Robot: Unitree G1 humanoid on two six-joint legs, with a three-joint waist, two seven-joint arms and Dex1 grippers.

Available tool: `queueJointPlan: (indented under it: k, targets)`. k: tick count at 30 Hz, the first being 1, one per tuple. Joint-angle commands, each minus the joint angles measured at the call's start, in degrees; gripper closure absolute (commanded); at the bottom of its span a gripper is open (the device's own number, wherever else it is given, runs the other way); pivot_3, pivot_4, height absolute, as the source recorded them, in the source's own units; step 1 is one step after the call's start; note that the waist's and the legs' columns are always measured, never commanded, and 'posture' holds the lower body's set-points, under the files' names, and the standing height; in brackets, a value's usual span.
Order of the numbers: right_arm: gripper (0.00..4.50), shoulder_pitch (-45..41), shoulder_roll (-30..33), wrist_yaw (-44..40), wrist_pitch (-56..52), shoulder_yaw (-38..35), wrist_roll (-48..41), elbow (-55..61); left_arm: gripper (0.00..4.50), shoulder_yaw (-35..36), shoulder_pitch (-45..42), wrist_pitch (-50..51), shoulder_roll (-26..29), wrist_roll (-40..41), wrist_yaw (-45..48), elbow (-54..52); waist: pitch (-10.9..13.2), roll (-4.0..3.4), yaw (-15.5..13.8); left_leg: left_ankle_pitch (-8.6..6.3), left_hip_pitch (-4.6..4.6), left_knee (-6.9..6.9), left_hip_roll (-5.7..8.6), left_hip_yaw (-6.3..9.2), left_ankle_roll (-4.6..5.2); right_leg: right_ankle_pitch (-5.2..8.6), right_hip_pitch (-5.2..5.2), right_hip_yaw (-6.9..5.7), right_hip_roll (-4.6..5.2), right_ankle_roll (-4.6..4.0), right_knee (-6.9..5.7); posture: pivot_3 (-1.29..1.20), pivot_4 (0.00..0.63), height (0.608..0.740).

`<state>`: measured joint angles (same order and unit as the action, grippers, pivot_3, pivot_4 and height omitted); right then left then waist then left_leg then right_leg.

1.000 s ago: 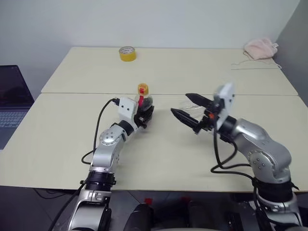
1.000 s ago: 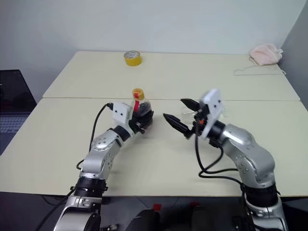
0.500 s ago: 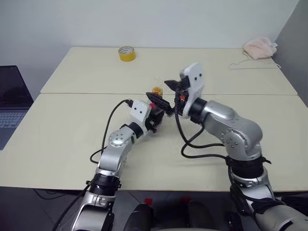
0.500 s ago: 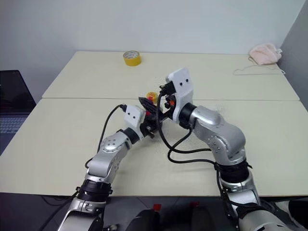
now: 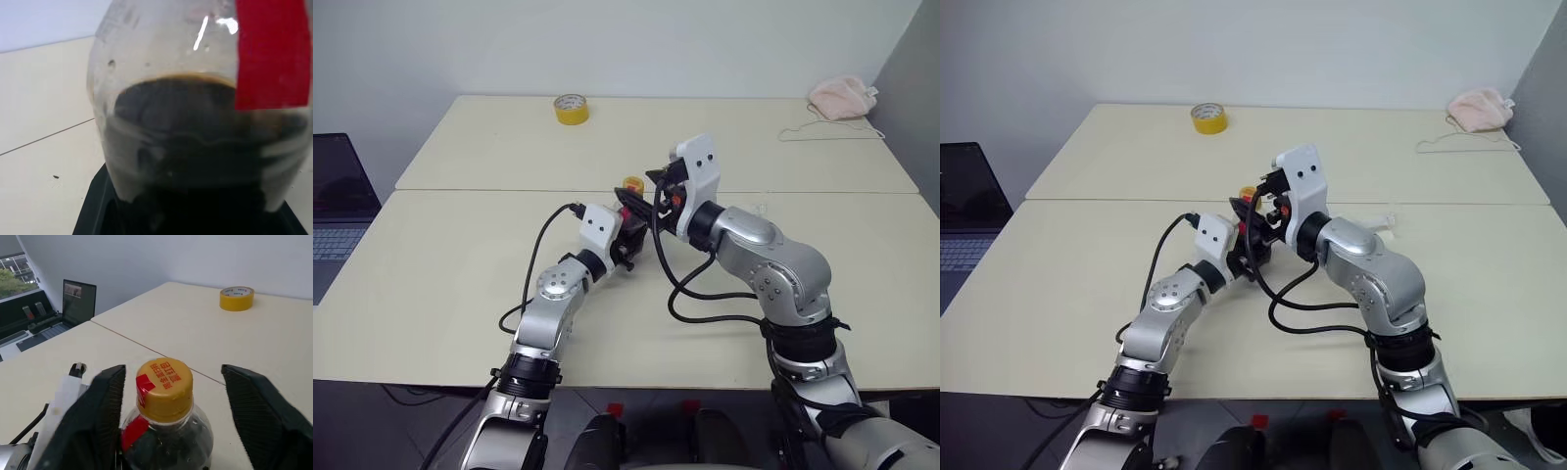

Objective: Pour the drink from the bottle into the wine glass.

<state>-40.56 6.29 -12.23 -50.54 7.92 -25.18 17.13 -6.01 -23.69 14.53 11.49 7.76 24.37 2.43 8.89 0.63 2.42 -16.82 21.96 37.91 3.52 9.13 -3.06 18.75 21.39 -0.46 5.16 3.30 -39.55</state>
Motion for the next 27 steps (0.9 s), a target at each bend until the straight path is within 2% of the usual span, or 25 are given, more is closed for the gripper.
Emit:
queueJointPlan:
  k: [1, 3, 4, 7, 12, 19, 23, 27]
  targets:
    - [2.35, -0.73, -0.63, 0.25, 2.0, -0.95, 1.01, 0.8, 2.94, 0.51, -0.79, -1.16, -0.3, 0.16, -0.28, -3.73, 0.0, 0.0, 0.05, 0.0, 0.0, 0.0, 0.0, 0.0, 0.0, 0.0, 0.0, 0.0, 0.0, 0.0, 0.0, 0.0, 0.15, 0.74]
    - [3.08, -0.62, -0.78, 0.04, 2.36, -1.07, 1.25, 0.6, 2.95, 0.54, -0.67, -1.0, -0.35, 0.19, -0.37, -4.03, 0.0, 0.0, 0.13, 0.0, 0.0, 0.0, 0.0, 0.0, 0.0, 0.0, 0.0, 0.0, 0.0, 0.0, -0.01, 0.0, 0.15, 0.74]
    - [3.28, -0.6, -0.9, -0.08, 2.45, -1.19, 1.33, 0.52, 2.96, 0.56, -0.63, -0.95, -0.38, 0.19, -0.38, -4.11, 0.0, 0.0, 0.16, 0.0, 0.0, 0.0, 0.0, 0.01, 0.0, 0.0, 0.0, 0.0, 0.0, 0.0, -0.01, 0.0, 0.15, 0.74]
    - [3.28, -0.63, -0.09, -2.05, 3.59, -1.01, 1.52, -0.2, 3.22, 0.56, -0.28, -0.45, -0.5, 0.4, -0.36, -4.72, 0.0, 0.0, 0.17, 0.0, 0.0, 0.0, 0.0, 0.01, 0.0, 0.0, 0.0, -0.01, 0.0, 0.0, 0.0, 0.0, 0.15, 0.74]
    - [3.28, -3.04, 6.45, -23.44, 16.55, 0.07, -0.11, -10.41, 3.43, 1.37, 1.13, 2.95, 0.39, 2.96, 1.59, -8.43, 0.0, 0.0, 0.26, 0.0, 0.0, 0.01, 0.01, -0.02, 0.0, 0.0, -0.02, -0.01, -0.01, 0.0, 0.04, 0.0, 0.15, 0.74]
    - [3.28, -14.22, 9.1, -42.43, 30.7, 1.31, 3.04, -34.94, 3.48, 2.48, 3.47, 7.9, 3.5, 7.23, 5.12, -14.87, 0.02, -0.02, 1.29, 0.0, -0.04, -0.04, -0.06, -0.03, 0.0, 0.0, -0.02, -0.01, -0.05, 0.0, 0.02, 0.0, 0.15, 0.74]
    - [3.28, -18.55, 8.97, -47.79, 37.03, 2.51, 5.7, -45.77, 3.51, 2.38, 4.85, 9.53, 4.68, 8.65, 5.76, -17.13, 0.02, -0.02, 1.22, 0.0, -0.03, -0.06, -0.06, 0.0, 0.0, 0.0, -0.03, -0.03, -0.04, 0.0, 0.1, 0.0, 0.15, 0.74]
    - [3.28, -19.71, 8.64, -50.08, 37.83, 1.9, 4.87, -48.12, 3.52, 2.32, 5.29, 9.61, 5.02, 8.35, 5.22, -17.42, 0.02, -0.02, 0.77, 0.0, 0.0, -0.01, 0.0, 0.01, -0.01, 0.0, -0.04, -0.03, 0.02, -0.01, 0.11, 0.0, 0.15, 0.74]
